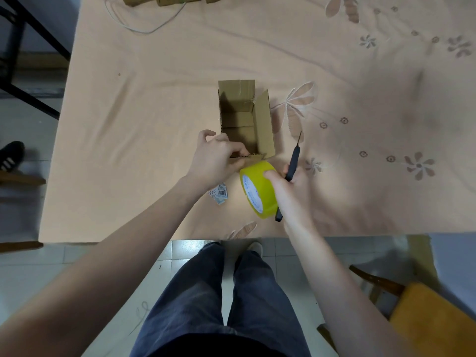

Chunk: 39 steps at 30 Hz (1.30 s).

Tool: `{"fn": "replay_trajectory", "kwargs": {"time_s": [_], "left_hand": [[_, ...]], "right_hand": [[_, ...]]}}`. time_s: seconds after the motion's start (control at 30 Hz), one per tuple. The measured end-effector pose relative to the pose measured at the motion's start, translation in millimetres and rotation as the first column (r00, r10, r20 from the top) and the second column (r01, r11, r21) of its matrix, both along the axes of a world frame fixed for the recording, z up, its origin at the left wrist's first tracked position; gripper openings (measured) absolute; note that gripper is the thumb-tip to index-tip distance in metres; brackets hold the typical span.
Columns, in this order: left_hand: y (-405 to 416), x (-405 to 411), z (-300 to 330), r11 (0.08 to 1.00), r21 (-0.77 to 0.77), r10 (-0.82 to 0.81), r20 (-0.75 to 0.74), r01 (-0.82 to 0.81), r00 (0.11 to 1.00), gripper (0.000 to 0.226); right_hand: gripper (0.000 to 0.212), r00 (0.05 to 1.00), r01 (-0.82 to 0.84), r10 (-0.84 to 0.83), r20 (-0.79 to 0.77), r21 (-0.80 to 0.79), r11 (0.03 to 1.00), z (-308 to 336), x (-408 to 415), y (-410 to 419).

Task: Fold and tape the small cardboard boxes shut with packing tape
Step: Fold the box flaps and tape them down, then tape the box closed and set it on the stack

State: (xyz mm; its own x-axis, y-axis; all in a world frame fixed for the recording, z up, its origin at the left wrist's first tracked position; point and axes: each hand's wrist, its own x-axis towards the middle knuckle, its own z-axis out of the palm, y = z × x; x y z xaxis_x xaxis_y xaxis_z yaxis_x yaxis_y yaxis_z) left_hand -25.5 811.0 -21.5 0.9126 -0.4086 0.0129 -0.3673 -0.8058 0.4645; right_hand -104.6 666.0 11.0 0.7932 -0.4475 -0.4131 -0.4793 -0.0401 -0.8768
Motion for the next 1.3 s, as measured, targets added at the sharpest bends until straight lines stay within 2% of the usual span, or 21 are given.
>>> {"fn": "replay_trajectory", "kwargs": {"time_s": [0.07, 0.17, 0.3, 0.4, 0.53, 0.67, 0.77, 0.87, 0.93, 1.07, 1.13, 1.23, 1.3], "left_hand": [[-2.4, -4.9, 0.4, 0.995, 0.071, -0.070, 0.073, 0.065, 0.995, 0.012], [-6.2, -11.6, -0.3, 0.988, 0.097, -0.138, 0.166, 0.123, 0.976, 0.009], [-11.9, -16.0, -1.0, 0.987, 0.128, -0.125, 0.271, 0.093, 0.954, 0.011], [-15.0, -18.6, -4.7, 0.983, 0.161, -0.135, 0.312, 0.088, 0.940, 0.012], [-20.6, -23.7, -4.5, 0.971, 0.223, -0.156, 0.295, 0.091, 0.943, 0.027], [-11.3, -27.7, -4.2, 0.978, 0.144, -0.175, 0.166, 0.151, 0.971, 0.023], [-4.3, -27.6, 2.7, 0.987, 0.013, -0.163, 0.029, 0.163, 0.986, 0.036], [-1.7, -27.4, 21.0, 0.974, -0.208, -0.119, -0.116, 0.093, 0.986, 0.048], [-0.7, -29.7, 31.9, 0.946, -0.323, -0.062, -0.157, 0.008, 0.986, 0.044], [-1.9, -34.3, 38.9, 0.957, -0.274, 0.032, -0.239, -0.099, 0.970, 0.021], [-4.8, -34.6, 40.8, 0.947, -0.298, 0.015, -0.344, -0.124, 0.939, 0.019], [-6.9, -31.5, 47.7, 0.869, -0.414, 0.040, -0.490, -0.272, 0.871, 0.013], [-6.5, -29.5, 49.9, 0.878, -0.386, 0.043, -0.528, -0.285, 0.848, 0.013]], "right_hand": [[0.038, 1.000, 0.010, -0.009, -0.002, 0.007, 1.000, -1.4, -5.3, -0.3], [0.037, 0.999, 0.038, -0.038, -0.009, 0.018, 0.999, -4.3, -12.5, -4.4], [0.037, 0.995, 0.095, -0.095, 0.007, 0.058, 0.994, -5.7, -18.6, -12.8], [0.037, 0.995, 0.091, -0.095, 0.044, 0.078, 0.993, -5.6, -20.8, -17.8], [0.035, 0.994, 0.075, -0.082, 0.074, 0.093, 0.993, -7.5, -26.0, -21.6], [0.035, 0.993, 0.040, -0.047, 0.107, 0.069, 0.997, -9.4, -34.1, -21.4], [0.039, 0.991, -0.005, 0.003, 0.130, 0.010, 1.000, -10.1, -40.4, -21.0], [0.036, 0.988, -0.044, 0.046, 0.147, -0.013, 0.999, -7.5, -43.9, -20.0], [0.028, 0.987, -0.058, 0.058, 0.150, -0.009, 0.998, -4.9, -43.8, -19.1], [0.027, 0.977, -0.103, 0.109, 0.182, -0.041, 0.994, 3.7, -42.2, -17.4], [0.030, 0.970, -0.135, 0.146, 0.194, -0.069, 0.988, 9.0, -41.2, -15.5], [0.035, 0.968, -0.160, 0.175, 0.181, -0.098, 0.982, 15.6, -39.4, -12.3], [0.032, 0.965, -0.176, 0.197, 0.174, -0.131, 0.976, 19.5, -38.6, -11.6]]}}
